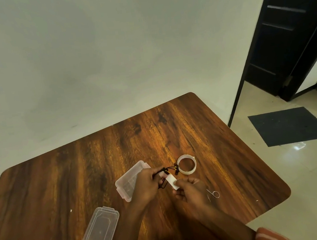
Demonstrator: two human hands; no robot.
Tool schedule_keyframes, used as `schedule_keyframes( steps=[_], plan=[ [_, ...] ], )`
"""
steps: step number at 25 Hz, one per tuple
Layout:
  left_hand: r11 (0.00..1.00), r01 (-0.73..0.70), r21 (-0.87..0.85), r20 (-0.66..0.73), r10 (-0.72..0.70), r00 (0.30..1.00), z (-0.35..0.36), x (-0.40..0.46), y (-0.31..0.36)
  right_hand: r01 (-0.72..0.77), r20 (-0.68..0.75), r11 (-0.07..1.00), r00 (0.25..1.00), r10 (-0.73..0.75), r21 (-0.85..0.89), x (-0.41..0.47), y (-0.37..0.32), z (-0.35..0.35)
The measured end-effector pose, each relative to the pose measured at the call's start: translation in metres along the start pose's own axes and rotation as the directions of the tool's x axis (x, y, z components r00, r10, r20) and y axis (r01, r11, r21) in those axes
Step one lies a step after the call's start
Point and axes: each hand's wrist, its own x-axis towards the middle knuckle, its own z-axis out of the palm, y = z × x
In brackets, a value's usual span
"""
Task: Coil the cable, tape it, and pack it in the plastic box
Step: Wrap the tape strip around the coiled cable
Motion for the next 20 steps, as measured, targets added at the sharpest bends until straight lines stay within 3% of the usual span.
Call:
schedule_keyframes(
  steps=[3,8,13,16,20],
  plan=[
    [0.997,0.042,-0.072,-0.121,-0.050,0.991,-0.006,-0.002,0.003,0.115,0.005,0.990,0.993,-0.115,-0.087,-0.008,-0.012,0.001],
    [0.983,0.018,-0.182,-0.115,-0.040,0.993,-0.009,-0.009,0.011,0.124,0.036,0.983,0.992,-0.120,-0.135,-0.013,-0.019,0.014],
    [0.995,-0.092,-0.028,-0.075,0.090,0.993,-0.009,-0.019,0.020,0.145,0.141,0.989,0.979,-0.146,0.013,-0.021,-0.034,0.018],
    [0.956,-0.253,0.149,-0.025,0.259,0.966,-0.007,-0.028,0.020,0.027,0.213,0.997,0.976,-0.042,0.070,-0.022,-0.039,0.018],
    [0.895,-0.270,0.355,0.067,0.263,0.962,-0.012,-0.034,0.011,-0.245,0.302,0.953,0.935,0.184,0.178,-0.024,-0.043,0.016]
  ],
)
